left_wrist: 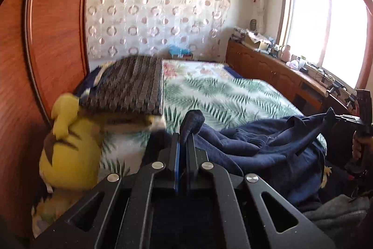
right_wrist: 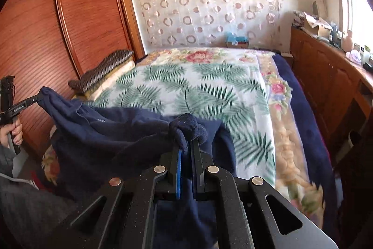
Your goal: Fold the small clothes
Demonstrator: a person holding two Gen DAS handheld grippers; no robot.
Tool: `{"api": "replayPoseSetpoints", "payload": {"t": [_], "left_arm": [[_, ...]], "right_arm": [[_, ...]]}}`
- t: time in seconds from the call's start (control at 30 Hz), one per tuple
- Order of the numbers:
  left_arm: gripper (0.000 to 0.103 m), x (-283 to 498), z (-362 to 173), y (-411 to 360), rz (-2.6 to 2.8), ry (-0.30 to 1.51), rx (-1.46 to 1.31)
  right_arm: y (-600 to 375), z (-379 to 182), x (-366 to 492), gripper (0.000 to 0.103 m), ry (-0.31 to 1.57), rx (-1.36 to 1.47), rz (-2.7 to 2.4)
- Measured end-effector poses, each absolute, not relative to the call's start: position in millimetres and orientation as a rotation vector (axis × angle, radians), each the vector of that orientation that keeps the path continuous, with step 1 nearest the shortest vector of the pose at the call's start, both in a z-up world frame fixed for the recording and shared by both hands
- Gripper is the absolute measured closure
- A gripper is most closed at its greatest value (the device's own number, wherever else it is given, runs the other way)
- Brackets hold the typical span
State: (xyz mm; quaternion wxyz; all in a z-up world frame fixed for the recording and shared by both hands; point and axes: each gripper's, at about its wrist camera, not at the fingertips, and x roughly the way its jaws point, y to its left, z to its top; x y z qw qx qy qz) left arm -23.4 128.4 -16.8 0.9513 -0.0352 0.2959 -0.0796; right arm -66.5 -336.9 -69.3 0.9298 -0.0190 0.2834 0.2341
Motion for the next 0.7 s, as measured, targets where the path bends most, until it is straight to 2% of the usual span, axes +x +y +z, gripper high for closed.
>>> {"api": "replayPoseSetpoints", "payload": {"t": [0.23,0.47,0.5,0.53,0.57,0.6,0.67,0.7], "left_arm": [[0.098,-28,-68,141,-0.096,0.72,-0.086],[0.098,-27,-76,138,-0.114,0.75,-0.052],[0.092,-27,-73,138,-0.116,0.746,-0.049],[0.078,-28,-70,139,-0.115,0.738,-0.051],[0.071,-28,-67,141,-0.117,0.727,-0.057],[0.057,-28,-63,143,-0.12,0.716,-0.065],[0.049,-26,-55,148,-0.123,0.699,-0.081],[0.036,-24,-52,150,-0.117,0.693,-0.083]], "right_arm": [[-334,-107,-54,0.097,0.719,-0.071,0.441],[-331,-104,-48,0.097,0.731,-0.058,0.428],[-329,-104,-47,0.093,0.726,-0.063,0.428],[-329,-101,-49,0.09,0.719,-0.067,0.424],[-330,-99,-48,0.086,0.711,-0.073,0.41],[-332,-99,-46,0.085,0.703,-0.079,0.397],[-337,-90,-54,0.081,0.683,-0.078,0.385],[-339,-85,-56,0.075,0.672,-0.078,0.378]]}}
